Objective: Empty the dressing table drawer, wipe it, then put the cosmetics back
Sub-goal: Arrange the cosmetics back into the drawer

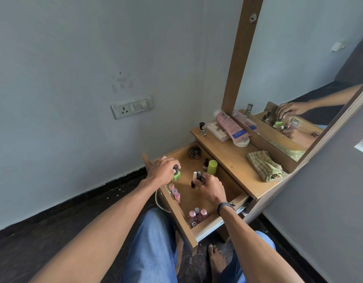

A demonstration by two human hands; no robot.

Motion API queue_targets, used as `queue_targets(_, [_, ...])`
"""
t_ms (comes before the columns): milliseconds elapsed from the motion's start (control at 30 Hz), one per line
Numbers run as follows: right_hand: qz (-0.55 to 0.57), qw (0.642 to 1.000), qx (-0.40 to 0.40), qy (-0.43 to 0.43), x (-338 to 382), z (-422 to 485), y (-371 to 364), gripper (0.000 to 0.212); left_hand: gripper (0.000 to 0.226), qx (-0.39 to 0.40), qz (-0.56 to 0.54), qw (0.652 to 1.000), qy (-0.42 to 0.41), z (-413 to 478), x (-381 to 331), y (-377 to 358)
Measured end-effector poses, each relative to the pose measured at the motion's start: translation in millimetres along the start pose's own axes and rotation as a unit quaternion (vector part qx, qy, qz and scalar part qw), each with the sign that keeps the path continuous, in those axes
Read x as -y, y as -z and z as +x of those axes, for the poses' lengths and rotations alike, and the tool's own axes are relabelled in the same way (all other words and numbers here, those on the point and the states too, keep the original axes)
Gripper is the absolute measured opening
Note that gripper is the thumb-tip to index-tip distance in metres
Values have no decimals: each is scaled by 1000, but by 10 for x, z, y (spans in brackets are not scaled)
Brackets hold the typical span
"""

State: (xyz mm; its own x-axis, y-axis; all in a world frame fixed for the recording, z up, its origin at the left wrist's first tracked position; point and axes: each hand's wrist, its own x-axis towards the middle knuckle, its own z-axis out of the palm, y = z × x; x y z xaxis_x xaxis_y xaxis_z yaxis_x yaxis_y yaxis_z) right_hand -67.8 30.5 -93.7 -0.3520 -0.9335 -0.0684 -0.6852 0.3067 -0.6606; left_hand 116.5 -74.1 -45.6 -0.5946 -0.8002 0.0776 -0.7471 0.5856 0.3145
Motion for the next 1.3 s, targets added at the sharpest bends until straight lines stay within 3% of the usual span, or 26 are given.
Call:
queue_targets(300, [-57,997,42,-7,-80,70,-86,29,29,31,9,999,16,-44,-2,-155])
queue_targets(633, [-46,996,78,-13,-179,126,-157,17,34,19,12,1000,14,-90,-8,-266])
queue_targets(1133, [-15,995,97,-36,-192,127,-161,48,36,17,2,999,42,-87,42,-364])
queue_targets(1300, [34,994,93,-44,-212,136,-143,55,26,4,17,999,42,-82,44,-376])
